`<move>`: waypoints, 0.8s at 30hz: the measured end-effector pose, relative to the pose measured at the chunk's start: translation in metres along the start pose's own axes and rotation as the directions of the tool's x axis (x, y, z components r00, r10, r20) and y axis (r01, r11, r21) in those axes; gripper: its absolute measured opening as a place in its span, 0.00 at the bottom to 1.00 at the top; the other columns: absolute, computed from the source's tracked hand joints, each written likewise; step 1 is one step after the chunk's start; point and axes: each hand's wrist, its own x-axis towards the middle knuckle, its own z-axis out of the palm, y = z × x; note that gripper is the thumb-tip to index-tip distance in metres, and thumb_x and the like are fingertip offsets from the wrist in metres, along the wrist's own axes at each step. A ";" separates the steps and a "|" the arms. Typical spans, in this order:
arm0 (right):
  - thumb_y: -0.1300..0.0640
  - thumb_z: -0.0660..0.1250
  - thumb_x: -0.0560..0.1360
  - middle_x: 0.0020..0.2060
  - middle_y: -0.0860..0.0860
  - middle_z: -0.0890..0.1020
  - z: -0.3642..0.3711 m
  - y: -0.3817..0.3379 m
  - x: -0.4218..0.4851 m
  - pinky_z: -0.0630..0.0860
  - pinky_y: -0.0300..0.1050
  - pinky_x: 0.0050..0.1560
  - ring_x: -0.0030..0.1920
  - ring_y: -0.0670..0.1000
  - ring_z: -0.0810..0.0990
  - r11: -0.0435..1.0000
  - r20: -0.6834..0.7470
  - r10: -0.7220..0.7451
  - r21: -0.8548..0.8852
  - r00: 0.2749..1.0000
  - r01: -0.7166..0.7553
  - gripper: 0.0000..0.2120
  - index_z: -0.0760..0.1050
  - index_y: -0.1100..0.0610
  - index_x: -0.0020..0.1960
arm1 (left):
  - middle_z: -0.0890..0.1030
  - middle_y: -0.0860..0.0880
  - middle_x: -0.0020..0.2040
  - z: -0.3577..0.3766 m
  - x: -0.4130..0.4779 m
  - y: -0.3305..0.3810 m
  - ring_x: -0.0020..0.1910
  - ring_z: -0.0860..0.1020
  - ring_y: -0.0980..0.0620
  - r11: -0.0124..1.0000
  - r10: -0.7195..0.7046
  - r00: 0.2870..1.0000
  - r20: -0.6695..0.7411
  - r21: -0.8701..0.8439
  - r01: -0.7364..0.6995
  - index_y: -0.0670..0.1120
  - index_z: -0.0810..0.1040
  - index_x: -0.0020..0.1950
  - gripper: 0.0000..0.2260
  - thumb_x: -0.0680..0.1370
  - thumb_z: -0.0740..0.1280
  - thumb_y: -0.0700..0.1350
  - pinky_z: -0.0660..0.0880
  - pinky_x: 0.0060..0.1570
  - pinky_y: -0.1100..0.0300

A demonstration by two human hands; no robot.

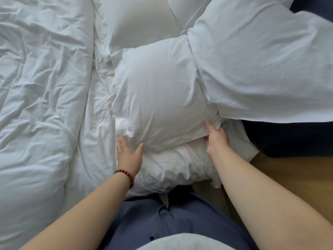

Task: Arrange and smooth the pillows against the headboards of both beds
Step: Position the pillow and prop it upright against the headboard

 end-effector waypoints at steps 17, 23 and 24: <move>0.46 0.75 0.70 0.58 0.46 0.79 -0.054 -0.011 0.013 0.75 0.44 0.60 0.57 0.47 0.78 0.924 0.078 -0.160 -0.338 0.984 0.177 0.29 0.71 0.52 0.67 | 0.30 0.50 0.78 0.118 0.012 0.112 0.75 0.29 0.45 0.502 0.558 0.776 0.295 0.624 -0.598 0.58 0.37 0.79 0.34 0.81 0.56 0.60 0.33 0.74 0.46; 0.47 0.69 0.76 0.45 0.51 0.83 -0.034 -0.043 0.012 0.72 0.41 0.48 0.47 0.50 0.79 0.885 -0.113 -0.336 -0.379 0.935 0.272 0.14 0.78 0.58 0.50 | 0.27 0.51 0.75 0.122 0.017 0.101 0.75 0.28 0.44 0.415 0.534 0.785 0.315 0.711 -0.568 0.58 0.35 0.78 0.33 0.81 0.52 0.62 0.30 0.73 0.46; 0.47 0.66 0.78 0.45 0.52 0.83 -0.041 -0.039 0.011 0.73 0.43 0.49 0.46 0.52 0.79 0.878 -0.139 -0.335 -0.406 0.932 0.254 0.14 0.79 0.59 0.49 | 0.27 0.51 0.76 0.121 0.017 0.101 0.75 0.28 0.44 0.413 0.528 0.787 0.319 0.713 -0.567 0.58 0.35 0.78 0.33 0.81 0.52 0.62 0.30 0.73 0.46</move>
